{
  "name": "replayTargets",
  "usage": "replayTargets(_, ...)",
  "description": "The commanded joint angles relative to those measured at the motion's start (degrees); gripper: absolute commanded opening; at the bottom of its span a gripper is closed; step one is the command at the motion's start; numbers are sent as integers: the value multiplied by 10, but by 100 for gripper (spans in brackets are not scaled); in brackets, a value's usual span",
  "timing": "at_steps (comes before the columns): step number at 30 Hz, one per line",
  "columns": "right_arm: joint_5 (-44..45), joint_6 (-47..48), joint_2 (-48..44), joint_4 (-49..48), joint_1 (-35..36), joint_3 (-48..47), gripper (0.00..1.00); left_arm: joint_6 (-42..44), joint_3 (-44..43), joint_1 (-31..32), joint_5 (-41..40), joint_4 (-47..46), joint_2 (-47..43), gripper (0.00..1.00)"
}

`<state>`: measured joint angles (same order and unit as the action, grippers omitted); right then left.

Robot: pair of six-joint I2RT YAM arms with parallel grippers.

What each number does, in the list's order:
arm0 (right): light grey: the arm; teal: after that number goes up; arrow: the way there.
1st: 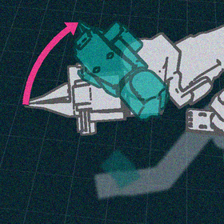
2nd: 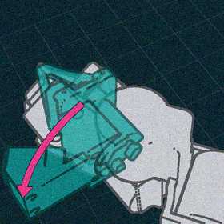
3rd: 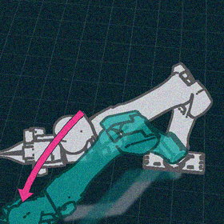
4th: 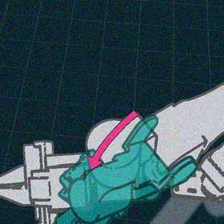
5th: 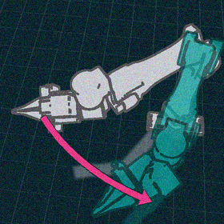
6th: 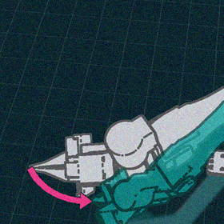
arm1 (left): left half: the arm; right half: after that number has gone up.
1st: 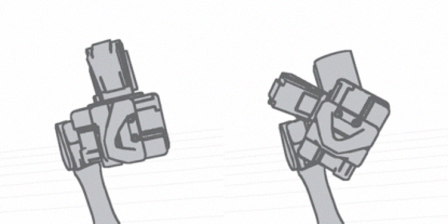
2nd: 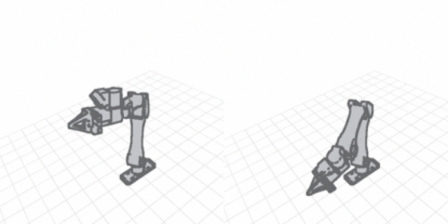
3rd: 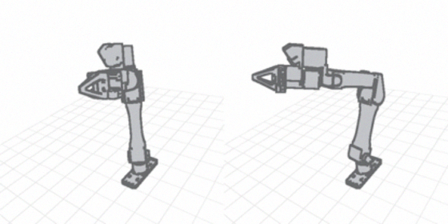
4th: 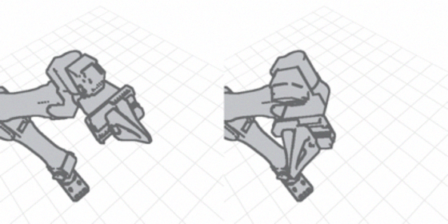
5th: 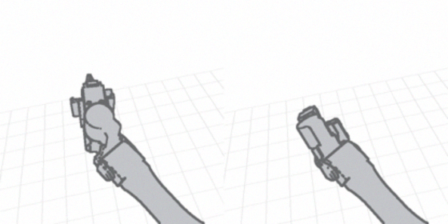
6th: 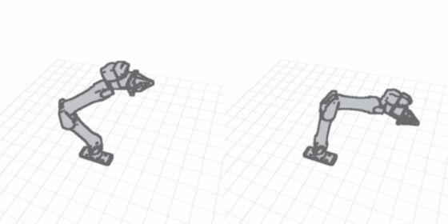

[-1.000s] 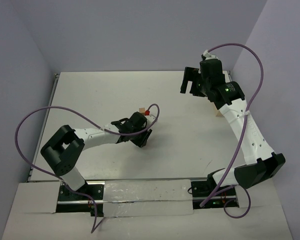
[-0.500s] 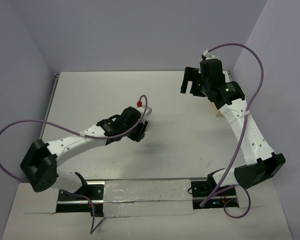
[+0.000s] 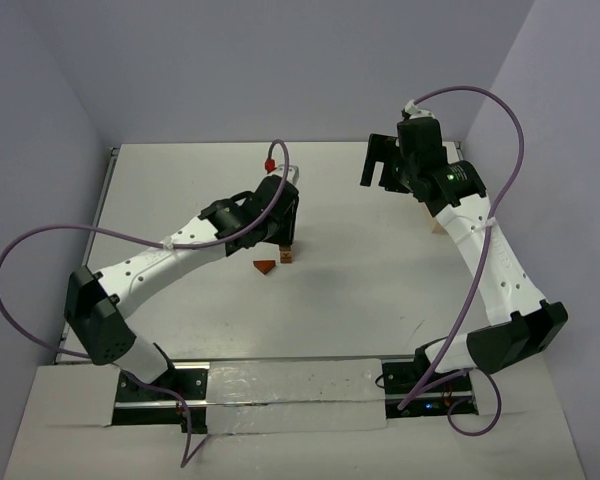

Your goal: Build the wood block tower

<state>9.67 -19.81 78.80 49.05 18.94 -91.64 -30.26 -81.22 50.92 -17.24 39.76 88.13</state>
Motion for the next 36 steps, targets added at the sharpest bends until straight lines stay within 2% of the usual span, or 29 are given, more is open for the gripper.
replayTargets(1,14,4,8,-9,-4,-24,100,-36,-58,1,-32,46,34,0)
replayTargets(13,9,2,13,-8,-4,-19,100,-51,-69,-5,-50,57,88,0)
replayTargets(21,5,2,6,-9,-4,-16,100,-47,-98,-41,-30,64,131,0)
replayTargets(27,-1,1,13,-9,-5,-13,100,-41,-103,-46,1,59,149,0)
replayTargets(36,-4,2,14,-8,-4,-12,100,-42,-112,-49,5,58,159,0)
